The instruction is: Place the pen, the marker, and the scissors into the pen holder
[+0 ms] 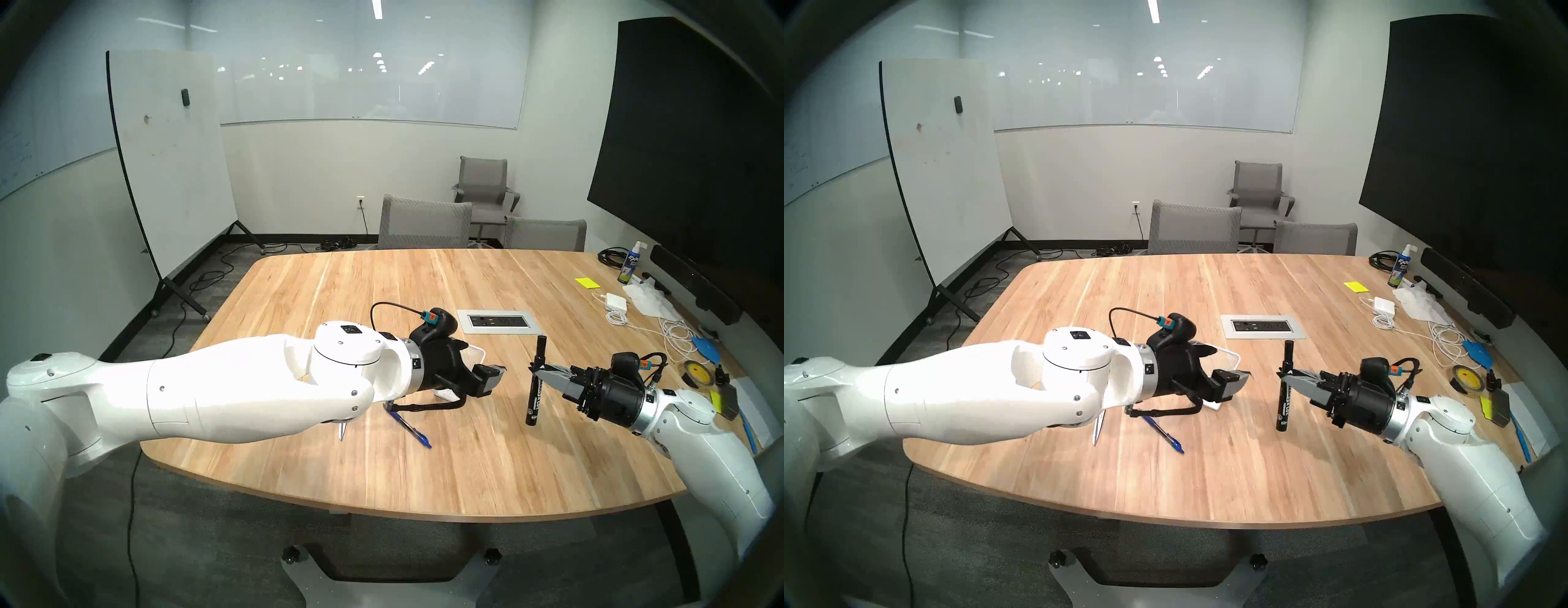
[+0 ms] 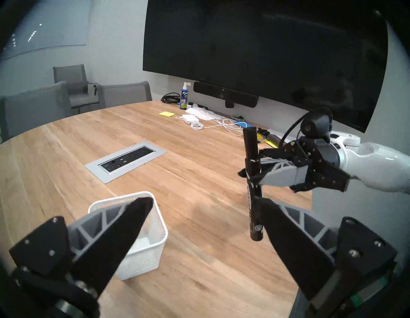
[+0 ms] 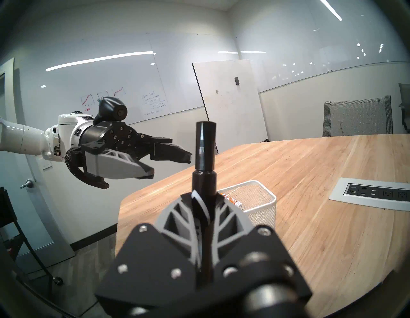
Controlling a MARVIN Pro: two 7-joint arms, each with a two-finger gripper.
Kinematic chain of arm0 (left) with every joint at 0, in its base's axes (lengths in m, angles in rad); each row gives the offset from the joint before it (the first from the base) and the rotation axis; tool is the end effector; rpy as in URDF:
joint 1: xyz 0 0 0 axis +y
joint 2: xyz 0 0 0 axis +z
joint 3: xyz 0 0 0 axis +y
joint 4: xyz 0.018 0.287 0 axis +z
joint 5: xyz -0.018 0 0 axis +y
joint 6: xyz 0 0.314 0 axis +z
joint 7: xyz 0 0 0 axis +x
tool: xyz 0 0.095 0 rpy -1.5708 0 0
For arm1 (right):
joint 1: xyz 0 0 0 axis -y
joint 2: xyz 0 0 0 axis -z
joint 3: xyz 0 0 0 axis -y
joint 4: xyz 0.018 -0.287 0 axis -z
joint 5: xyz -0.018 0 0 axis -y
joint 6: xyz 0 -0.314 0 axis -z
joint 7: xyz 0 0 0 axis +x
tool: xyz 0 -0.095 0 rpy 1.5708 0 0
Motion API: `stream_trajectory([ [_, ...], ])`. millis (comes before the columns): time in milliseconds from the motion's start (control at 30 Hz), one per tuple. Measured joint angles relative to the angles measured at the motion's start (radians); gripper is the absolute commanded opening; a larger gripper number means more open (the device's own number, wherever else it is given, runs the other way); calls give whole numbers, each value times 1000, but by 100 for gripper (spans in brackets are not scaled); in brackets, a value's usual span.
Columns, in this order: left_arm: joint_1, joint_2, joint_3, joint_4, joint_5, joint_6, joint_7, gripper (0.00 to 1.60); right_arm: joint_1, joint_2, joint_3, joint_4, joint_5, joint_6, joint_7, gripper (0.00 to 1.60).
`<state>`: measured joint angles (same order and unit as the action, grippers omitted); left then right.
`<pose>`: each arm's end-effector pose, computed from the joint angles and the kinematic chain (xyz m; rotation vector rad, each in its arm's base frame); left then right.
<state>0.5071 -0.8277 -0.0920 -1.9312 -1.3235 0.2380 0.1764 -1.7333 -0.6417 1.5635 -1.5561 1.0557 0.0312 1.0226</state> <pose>0.3695 -0.1798 -0.1818 1.9446 -0.9626 1.2314 0.3479 -0.1663 -0.2387 -1.6524 -0.6633 -1.4406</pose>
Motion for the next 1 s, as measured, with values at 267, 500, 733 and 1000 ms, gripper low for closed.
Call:
stream_trajectory([
  [267, 2, 103, 15, -55, 54, 4, -61, 160, 0, 0, 0, 0, 0, 0, 0, 0],
  [500, 10, 192, 24, -119, 97, -23, -107, 160, 0, 0, 0, 0, 0, 0, 0, 0],
  [733, 31, 255, 42, -158, 140, -68, -145, 160, 0, 0, 0, 0, 0, 0, 0, 0],
  [1000, 64, 322, 69, -199, 187, -116, -174, 160, 0, 0, 0, 0, 0, 0, 0, 0],
])
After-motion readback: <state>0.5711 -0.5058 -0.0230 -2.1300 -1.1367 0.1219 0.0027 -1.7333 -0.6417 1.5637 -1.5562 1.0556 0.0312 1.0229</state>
